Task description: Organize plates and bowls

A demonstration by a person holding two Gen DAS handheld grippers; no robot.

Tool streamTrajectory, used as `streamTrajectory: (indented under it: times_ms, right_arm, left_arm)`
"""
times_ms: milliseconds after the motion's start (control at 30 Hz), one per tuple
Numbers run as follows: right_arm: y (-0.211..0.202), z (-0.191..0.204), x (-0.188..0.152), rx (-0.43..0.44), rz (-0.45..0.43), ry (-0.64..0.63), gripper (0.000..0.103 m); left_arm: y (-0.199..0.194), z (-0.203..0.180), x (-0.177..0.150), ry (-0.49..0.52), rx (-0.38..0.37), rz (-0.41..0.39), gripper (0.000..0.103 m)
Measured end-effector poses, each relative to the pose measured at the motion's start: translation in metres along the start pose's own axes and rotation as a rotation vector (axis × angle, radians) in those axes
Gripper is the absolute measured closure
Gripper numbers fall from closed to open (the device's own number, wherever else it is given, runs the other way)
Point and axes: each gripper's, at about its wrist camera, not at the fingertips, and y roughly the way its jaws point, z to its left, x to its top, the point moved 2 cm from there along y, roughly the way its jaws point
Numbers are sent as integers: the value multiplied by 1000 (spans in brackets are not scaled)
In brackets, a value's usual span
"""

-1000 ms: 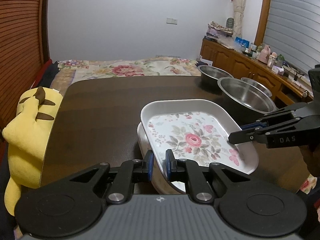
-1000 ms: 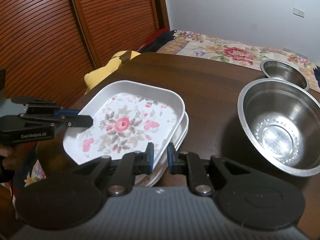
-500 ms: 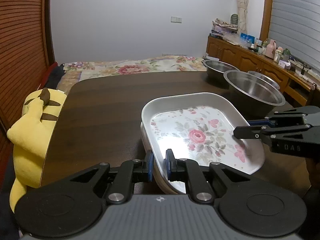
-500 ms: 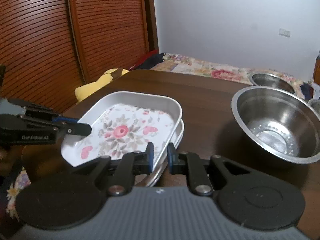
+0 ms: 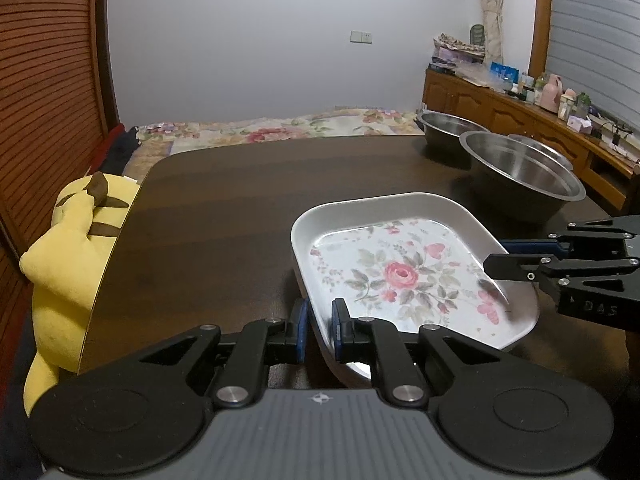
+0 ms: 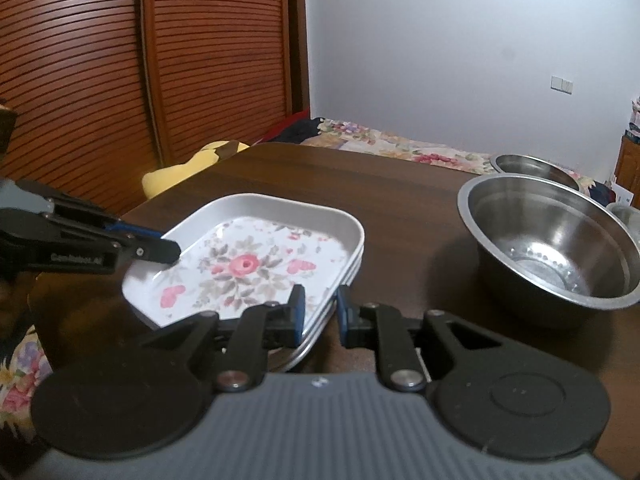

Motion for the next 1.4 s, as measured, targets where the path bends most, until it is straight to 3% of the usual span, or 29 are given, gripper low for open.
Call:
streamTrajectory:
  times_ms: [233,533,800,1267,1333,1400]
  right_arm:
    - [-1,0,-6,18,6,30,78]
    - [-3,-2,-9,40,-1,60,78]
    - [-23,-18,-5,32,-57,103,78]
    - [-79,-101,9,-151,-217,159,78]
    - [-85,-116,10,-178,-236,164,77]
    - [-89,-133,11,-205,-253,174,75]
  left_arm:
    - [1,2,0,-20,-4,-7,89]
    - [0,5,2,-34,2,-4,89]
    - [-10,2,17,-32,19,-44,89]
    - [8,-66,73,25,-79,-113,89]
    - [16,-80,80,33,-99,-110,87]
    - [24,-92,87,33,-114,-109,79]
